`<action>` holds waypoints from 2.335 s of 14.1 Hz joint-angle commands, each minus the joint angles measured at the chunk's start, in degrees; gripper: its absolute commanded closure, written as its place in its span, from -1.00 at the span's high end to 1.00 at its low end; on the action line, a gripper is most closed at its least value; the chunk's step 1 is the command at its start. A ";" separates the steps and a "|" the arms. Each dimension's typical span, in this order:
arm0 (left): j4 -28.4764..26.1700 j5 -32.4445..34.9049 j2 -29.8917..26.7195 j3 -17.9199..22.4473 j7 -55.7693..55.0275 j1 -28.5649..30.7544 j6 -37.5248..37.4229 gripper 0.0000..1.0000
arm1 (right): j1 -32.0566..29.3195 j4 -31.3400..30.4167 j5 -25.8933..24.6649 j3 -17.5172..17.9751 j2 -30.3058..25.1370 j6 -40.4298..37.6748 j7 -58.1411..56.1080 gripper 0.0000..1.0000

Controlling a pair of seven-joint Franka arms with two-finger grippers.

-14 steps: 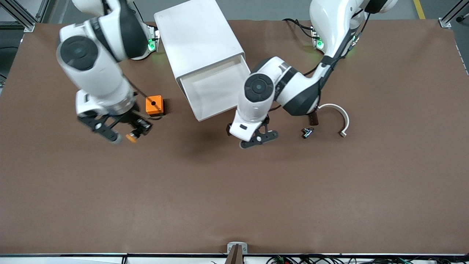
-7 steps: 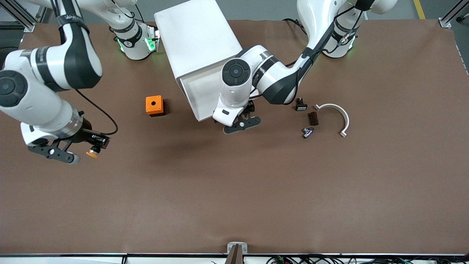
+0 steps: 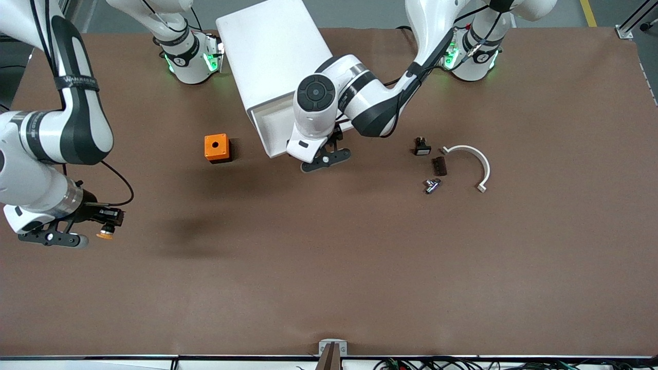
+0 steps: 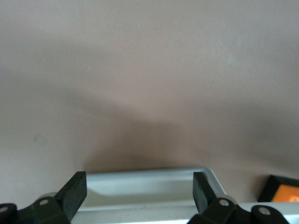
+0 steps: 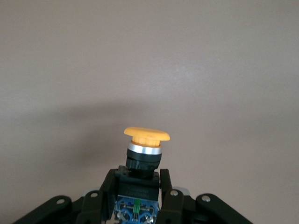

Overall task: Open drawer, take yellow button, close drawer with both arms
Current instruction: 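Push the drawer shut with the left gripper while the right gripper lowers, then lower the yellow button onto the table and open the right gripper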

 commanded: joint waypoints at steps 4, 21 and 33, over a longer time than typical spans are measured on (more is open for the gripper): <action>-1.93 -10.45 -0.53 -0.11 -0.83 -1.64 -0.17 1.00 | -6.94 -0.20 0.24 1.12 7.50 9.10 -14.97 -1.00; -3.78 -25.50 0.70 -1.34 -3.03 -2.61 -2.98 1.00 | -8.88 -6.97 0.50 1.20 13.23 21.41 -16.05 0.73; -2.64 -11.62 -9.30 0.68 -0.23 11.17 -3.16 1.00 | -3.70 -6.61 0.76 1.82 -0.03 5.61 -7.88 1.00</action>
